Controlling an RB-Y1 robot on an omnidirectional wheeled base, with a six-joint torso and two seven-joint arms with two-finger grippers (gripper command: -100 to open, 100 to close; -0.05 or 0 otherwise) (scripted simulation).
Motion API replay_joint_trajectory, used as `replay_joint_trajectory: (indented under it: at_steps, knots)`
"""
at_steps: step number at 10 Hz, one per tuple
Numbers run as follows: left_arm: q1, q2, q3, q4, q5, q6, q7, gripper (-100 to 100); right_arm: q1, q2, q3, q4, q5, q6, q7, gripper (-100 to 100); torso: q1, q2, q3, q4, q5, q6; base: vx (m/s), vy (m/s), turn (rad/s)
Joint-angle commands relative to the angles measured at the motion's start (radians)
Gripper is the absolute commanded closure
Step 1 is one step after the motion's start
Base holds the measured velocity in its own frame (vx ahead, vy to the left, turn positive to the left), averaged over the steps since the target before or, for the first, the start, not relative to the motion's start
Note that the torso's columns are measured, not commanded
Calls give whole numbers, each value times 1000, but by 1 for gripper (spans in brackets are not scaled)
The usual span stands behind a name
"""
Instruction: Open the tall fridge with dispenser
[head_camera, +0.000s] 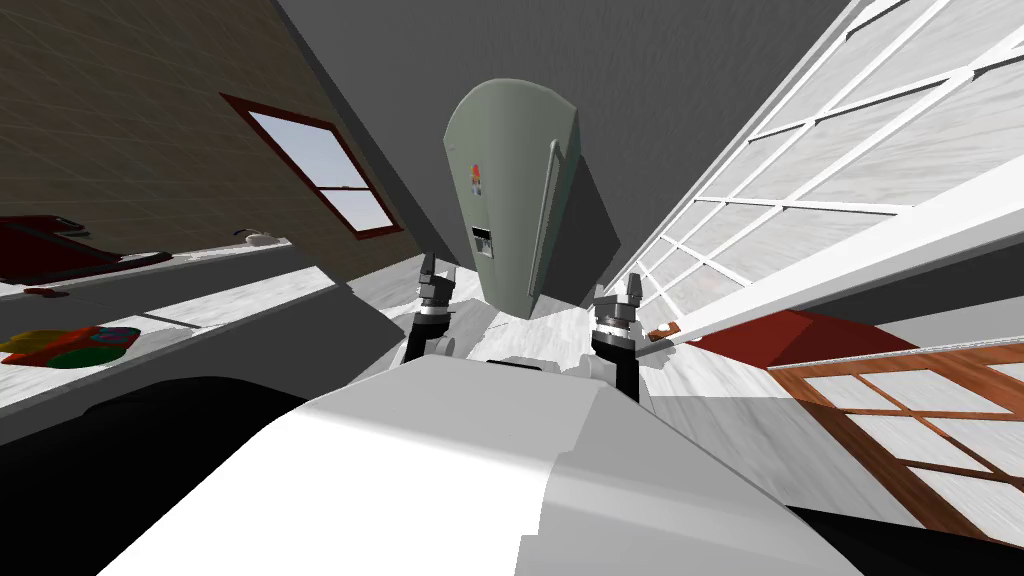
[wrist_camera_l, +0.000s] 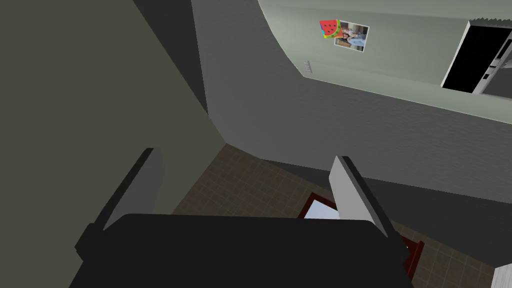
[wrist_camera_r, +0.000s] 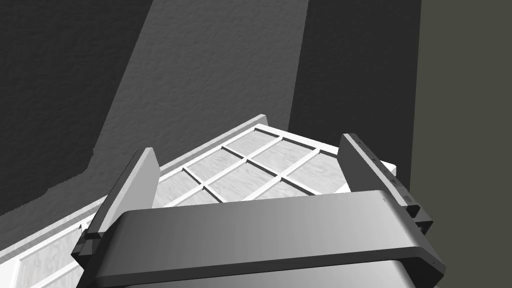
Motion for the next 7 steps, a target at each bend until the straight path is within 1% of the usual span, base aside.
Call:
replay_joint_trajectory:
  at_steps: [1, 3, 7]
  knots:
    - [0, 0, 0, 0, 0, 0, 0, 0, 0, 0, 0, 0, 0, 0, 0, 0, 0, 40, -82, 41, 0, 0, 0, 0, 0]
    - [0, 0, 0, 0, 0, 0, 0, 0, 0, 0, 0, 0, 0, 0, 0, 0, 0, 175, -351, 176, 0, 0, 0, 0, 0]
    - [0, 0, 0, 0, 0, 0, 0, 0, 0, 0, 0, 0, 0, 0, 0, 0, 0, 470, -939, 470, 0, 0, 0, 0, 0]
